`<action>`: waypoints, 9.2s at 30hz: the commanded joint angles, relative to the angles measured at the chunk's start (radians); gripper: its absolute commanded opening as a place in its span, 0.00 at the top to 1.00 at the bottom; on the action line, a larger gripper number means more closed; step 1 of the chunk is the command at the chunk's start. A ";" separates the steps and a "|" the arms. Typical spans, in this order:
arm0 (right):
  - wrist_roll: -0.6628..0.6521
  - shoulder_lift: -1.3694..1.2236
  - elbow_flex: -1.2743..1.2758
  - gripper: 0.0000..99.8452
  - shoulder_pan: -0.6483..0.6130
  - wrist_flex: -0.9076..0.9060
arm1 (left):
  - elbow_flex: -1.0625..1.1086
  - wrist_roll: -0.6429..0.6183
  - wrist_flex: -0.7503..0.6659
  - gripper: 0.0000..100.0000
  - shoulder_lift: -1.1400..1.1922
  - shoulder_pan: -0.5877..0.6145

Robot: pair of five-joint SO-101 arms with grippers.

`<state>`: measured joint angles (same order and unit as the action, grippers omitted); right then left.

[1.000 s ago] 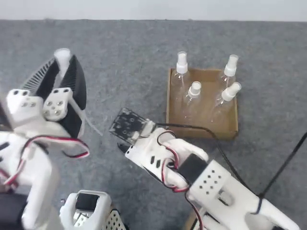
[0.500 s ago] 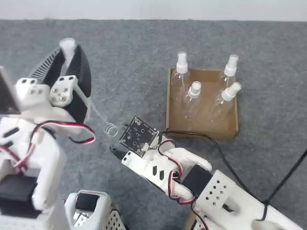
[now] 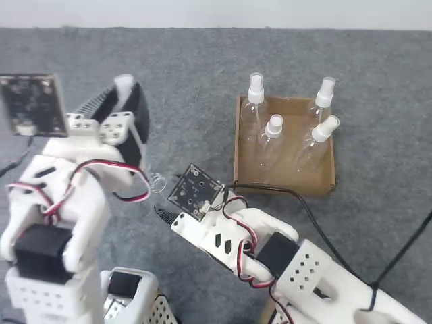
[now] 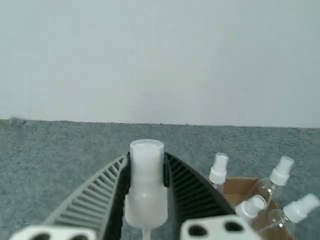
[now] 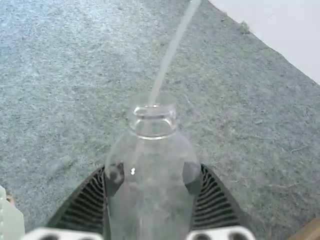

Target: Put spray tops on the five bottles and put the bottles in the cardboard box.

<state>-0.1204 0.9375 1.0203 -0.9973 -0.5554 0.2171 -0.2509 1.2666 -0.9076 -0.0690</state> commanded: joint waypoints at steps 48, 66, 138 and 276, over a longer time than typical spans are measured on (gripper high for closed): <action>0.218 -0.464 -0.775 0.99 0.338 -0.183 | 0.723 0.207 -0.178 0.77 -0.482 0.005; 0.229 -0.613 -1.059 0.99 0.275 -0.596 | 1.055 0.203 -0.402 0.71 -0.634 -0.121; 0.084 -0.068 -0.140 0.99 0.756 -0.282 | 1.133 0.212 -0.400 0.71 -0.643 -0.124; 0.083 -0.262 -0.500 0.78 0.674 -0.429 | 1.130 0.210 -0.400 0.71 -0.643 -0.121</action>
<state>-0.0361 0.6659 0.6276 -0.3191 -0.9482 1.3602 -0.0376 0.8892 -1.5367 -0.1949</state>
